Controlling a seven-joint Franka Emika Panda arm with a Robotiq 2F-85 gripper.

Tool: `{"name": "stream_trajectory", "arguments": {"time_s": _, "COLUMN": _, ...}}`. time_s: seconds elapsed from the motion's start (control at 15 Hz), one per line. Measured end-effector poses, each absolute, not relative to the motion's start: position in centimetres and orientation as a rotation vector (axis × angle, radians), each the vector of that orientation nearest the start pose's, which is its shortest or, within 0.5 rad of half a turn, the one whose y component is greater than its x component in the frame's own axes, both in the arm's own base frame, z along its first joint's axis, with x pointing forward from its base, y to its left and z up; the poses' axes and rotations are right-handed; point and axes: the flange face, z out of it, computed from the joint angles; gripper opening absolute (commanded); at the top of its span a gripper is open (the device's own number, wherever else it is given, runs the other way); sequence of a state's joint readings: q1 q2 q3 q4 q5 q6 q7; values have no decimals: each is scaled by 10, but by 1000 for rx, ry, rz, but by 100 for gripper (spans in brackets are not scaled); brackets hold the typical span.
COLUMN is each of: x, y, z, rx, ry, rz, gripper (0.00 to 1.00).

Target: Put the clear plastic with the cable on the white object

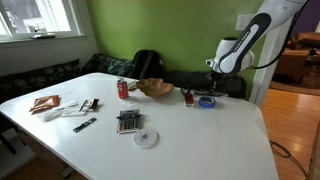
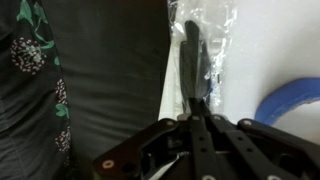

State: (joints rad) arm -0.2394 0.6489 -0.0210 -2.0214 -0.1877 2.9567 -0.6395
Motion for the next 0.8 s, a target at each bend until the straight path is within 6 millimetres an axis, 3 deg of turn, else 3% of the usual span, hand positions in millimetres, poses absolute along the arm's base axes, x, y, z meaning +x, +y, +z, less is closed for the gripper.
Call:
{"name": "stream_trajectory", "arguments": {"time_s": 0.47, "x": 595, "y": -150, "z": 213, "rx": -3139, "ry": -856, "rz": -635, "gripper": 0}}
{"name": "stream_trajectory", "arguments": {"time_s": 0.6, "x": 588, "y": -138, "z": 228, "rx": -3064, "ry": -896, "rz": -692, "gripper": 0}}
{"name": "stream_trajectory", "arguments": {"time_s": 0.8, "x": 582, "y": -99, "z": 240, "rx": -2899, "ry": -1062, "rz": -744, "gripper": 0}}
